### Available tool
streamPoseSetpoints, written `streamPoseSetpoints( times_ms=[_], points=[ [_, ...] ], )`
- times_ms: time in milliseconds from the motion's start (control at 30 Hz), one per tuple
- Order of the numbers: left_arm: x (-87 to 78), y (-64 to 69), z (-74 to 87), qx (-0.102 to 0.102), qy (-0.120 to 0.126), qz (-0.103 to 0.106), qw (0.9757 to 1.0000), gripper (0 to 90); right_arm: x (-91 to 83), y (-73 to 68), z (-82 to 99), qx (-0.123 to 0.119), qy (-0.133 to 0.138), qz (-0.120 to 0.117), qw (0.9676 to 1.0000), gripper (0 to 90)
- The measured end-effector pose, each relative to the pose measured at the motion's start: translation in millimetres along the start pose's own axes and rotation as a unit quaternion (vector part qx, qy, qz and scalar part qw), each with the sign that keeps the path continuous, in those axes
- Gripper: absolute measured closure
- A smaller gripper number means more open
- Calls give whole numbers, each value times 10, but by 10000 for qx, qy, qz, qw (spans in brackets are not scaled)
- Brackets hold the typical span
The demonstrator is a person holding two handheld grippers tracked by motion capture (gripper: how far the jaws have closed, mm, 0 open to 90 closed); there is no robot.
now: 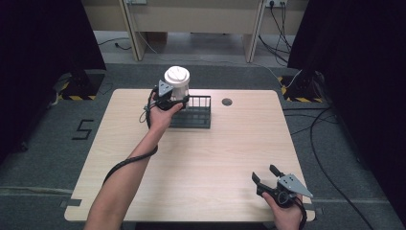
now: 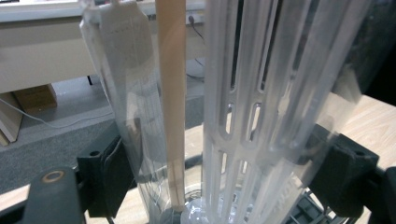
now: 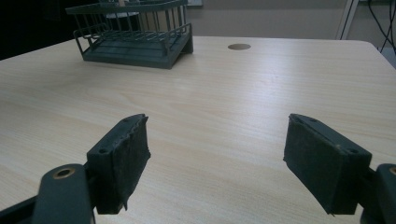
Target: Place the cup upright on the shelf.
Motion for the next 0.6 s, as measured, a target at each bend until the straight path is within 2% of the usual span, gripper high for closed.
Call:
streamPoseSetpoints(
  times_ms=[333,500,600],
  points=[
    [67,58,156,-107,-175,-27,9998,177,0,6,-1,-14,3,13,10000,224],
    [89,83,205,-50,-279,1,9996,176,-1,7,-1,9,-7,-6,10000,224],
    [106,84,247,-102,-325,-11,9994,176,-1,3,0,-7,-27,-15,10000,224]
  ],
)
Point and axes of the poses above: each handheld gripper's, and its own axes: x roughly forward along the jaws, z roughly out of its underside, y roughly to its right, the point moved 2 cm from there along x, roughly forward along the jaws, and after that the axes turned 4 degrees about x, right-handed, at the moved point
